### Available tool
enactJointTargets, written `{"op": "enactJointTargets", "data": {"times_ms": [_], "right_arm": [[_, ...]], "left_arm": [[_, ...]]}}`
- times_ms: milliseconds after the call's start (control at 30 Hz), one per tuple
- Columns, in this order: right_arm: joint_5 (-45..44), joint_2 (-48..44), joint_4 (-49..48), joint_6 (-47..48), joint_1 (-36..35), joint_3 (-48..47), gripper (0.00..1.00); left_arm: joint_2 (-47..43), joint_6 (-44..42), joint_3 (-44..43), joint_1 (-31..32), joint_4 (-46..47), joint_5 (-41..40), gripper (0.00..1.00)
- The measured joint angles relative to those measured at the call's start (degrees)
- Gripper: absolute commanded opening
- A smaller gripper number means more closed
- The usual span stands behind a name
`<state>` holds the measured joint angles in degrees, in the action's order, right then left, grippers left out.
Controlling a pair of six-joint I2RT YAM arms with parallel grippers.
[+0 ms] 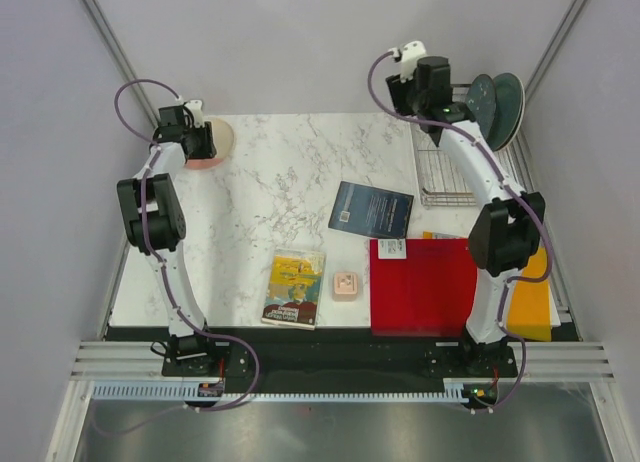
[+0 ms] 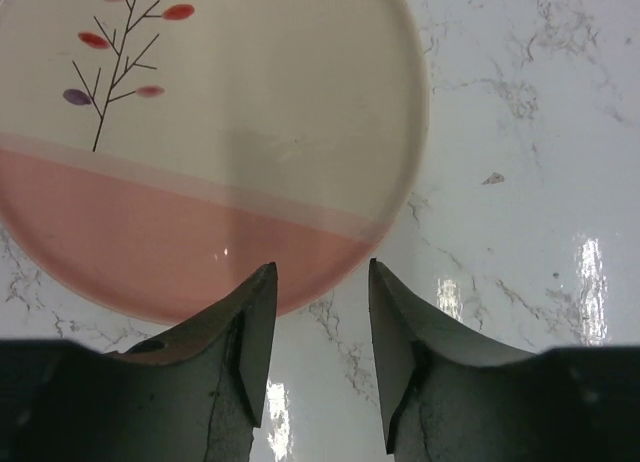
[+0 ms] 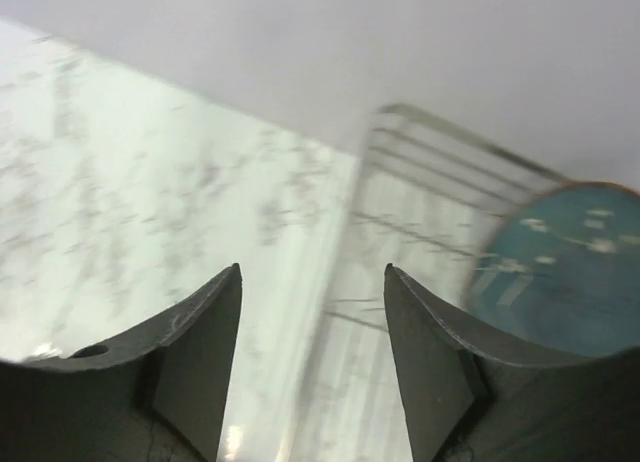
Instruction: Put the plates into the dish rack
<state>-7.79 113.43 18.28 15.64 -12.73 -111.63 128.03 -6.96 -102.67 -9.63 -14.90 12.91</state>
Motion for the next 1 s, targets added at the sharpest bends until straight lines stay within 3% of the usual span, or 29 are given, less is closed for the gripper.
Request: {"op": "enactJointTargets", "data": {"times_ms": [267,600,833,1000], "right_arm": [[10.19,7.08,2.27,-10.58,-4.9,-0.72,0.6],[17.62,20.9,3.82,-20.35,-8.76,-8.09,0.61],[22.67,21.94,3.76,-23.74,-10.29,-8.83,0.64],[28.0,25.27,2.25,-28.15,-9.9,-10.47,0.69]], "left_arm": [[1.86,-2.16,-2.29,0.07,-2.38,-0.52,0.47],[16.09,-6.38,-24.65,0.61,-18.82,-2.82,0.49],[15.76,-11.23,-25.03,2.12,-22.8,-3.65,0.43],[12.22,-13.86,-19.63,6.14,-24.2,-3.67,0.41]]}}
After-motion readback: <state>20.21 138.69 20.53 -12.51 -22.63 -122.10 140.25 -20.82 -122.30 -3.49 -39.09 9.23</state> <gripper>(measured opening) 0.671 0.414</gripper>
